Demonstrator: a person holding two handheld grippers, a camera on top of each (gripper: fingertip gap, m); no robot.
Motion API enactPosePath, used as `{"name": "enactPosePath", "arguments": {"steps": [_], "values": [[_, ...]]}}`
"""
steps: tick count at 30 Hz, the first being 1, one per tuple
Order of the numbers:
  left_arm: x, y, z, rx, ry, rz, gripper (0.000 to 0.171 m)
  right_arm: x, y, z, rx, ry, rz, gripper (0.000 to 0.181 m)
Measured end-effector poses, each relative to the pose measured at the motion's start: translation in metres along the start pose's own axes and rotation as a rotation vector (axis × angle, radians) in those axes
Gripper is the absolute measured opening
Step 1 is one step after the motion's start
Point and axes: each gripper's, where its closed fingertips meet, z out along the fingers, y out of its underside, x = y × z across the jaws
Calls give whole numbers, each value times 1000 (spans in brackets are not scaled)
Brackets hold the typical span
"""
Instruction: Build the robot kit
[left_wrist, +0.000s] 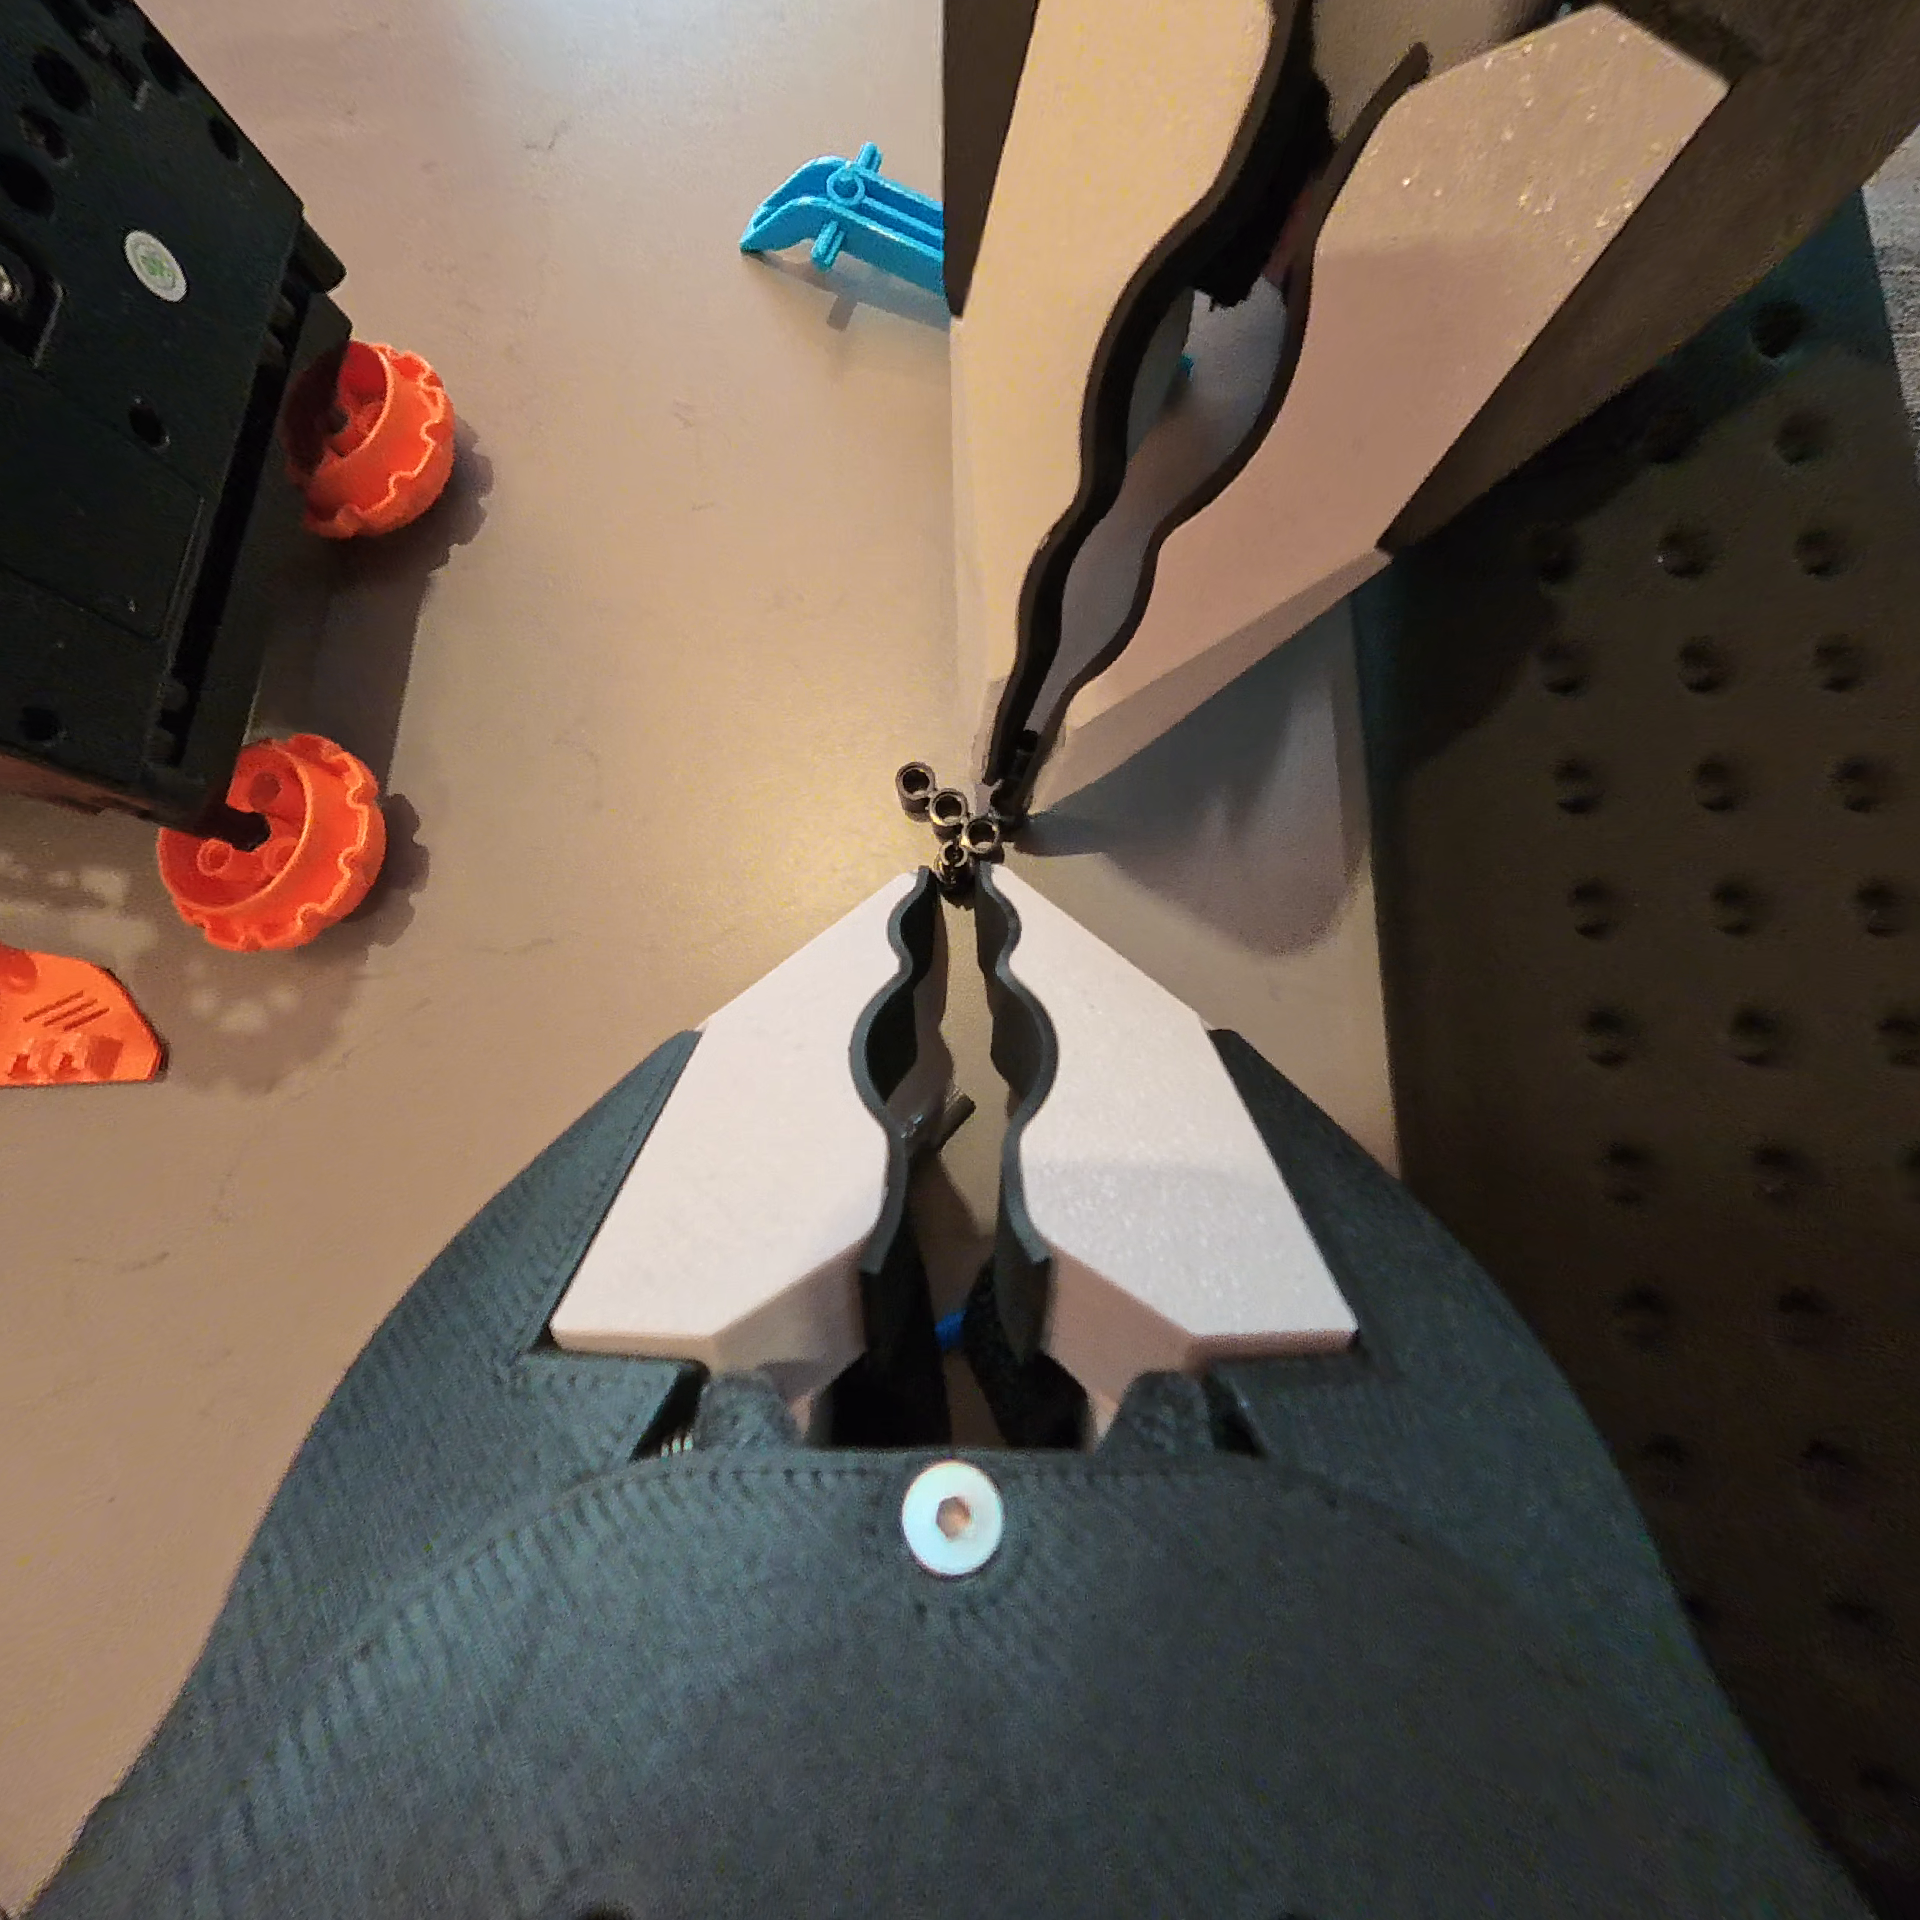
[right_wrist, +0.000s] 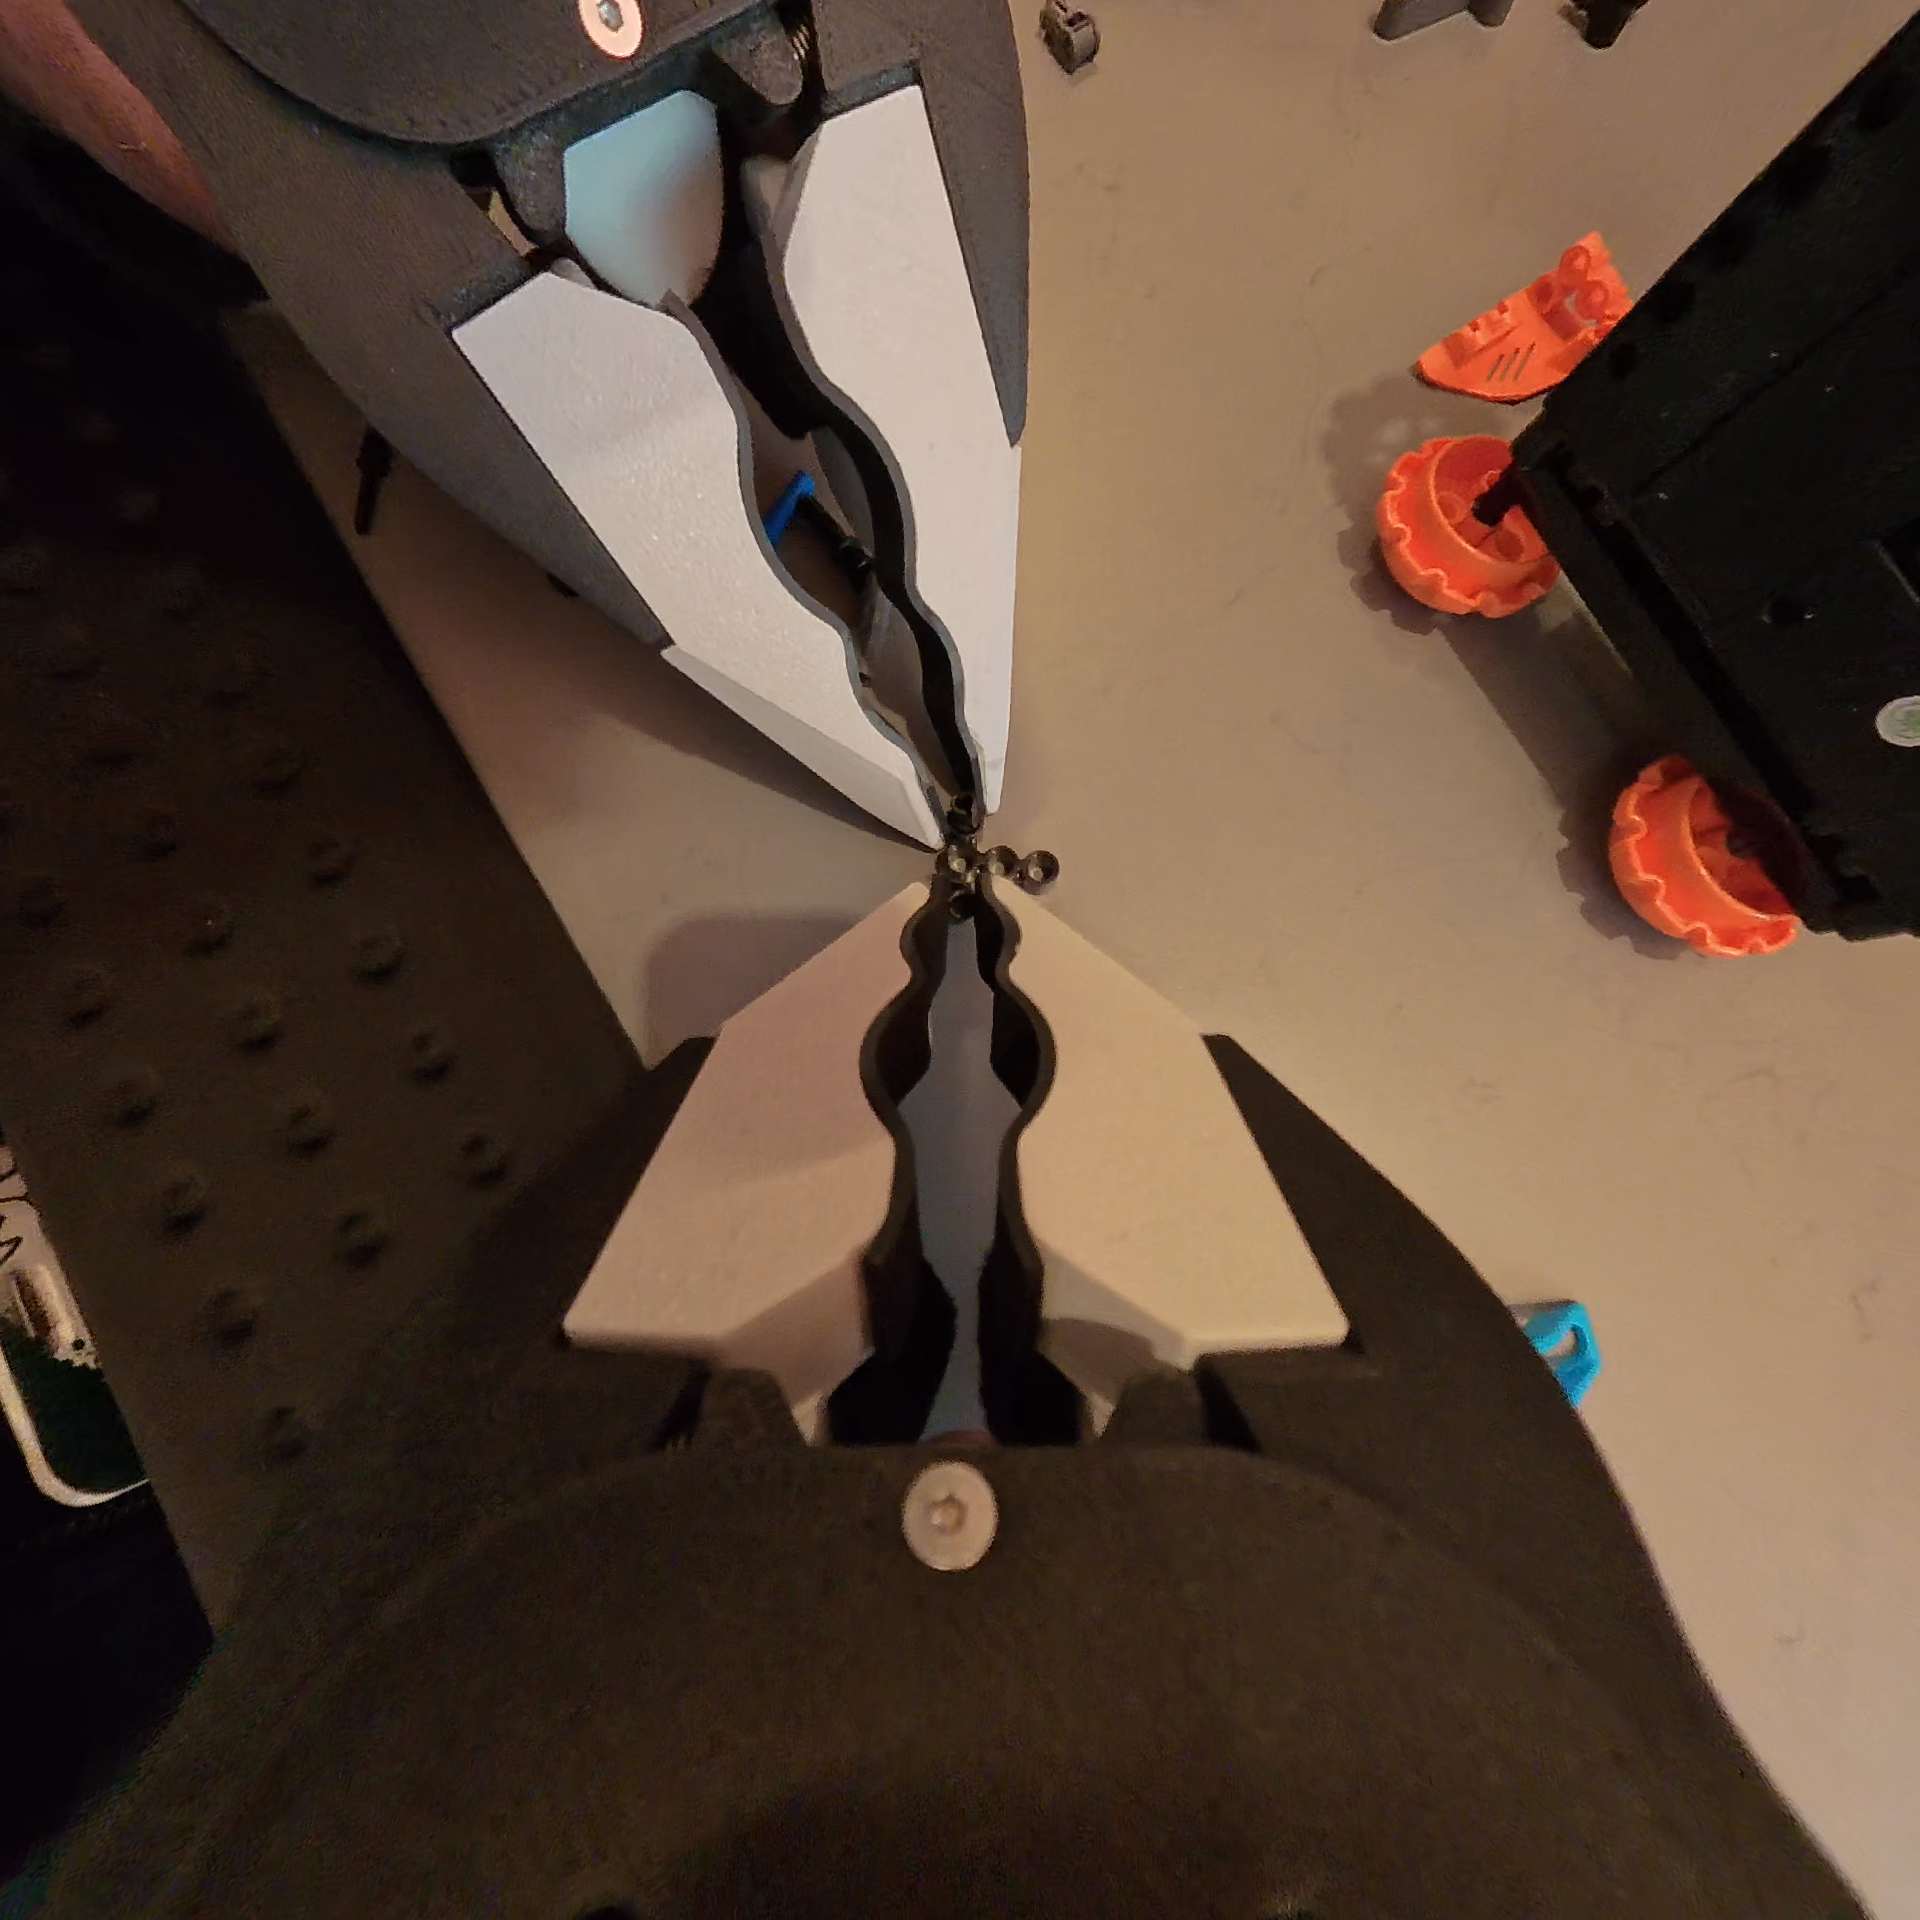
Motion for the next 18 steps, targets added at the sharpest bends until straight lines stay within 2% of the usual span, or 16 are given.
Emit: {"name": "enactPosePath", "arguments": {"steps": [13, 18], "values": [[1, -1, 1, 3, -11, 3, 6, -1, 2, 2, -61, 70, -142, 2], [1, -1, 1, 4, -18, 8, 6, -2, 3, 1, -40, 42, -108, 2]]}}
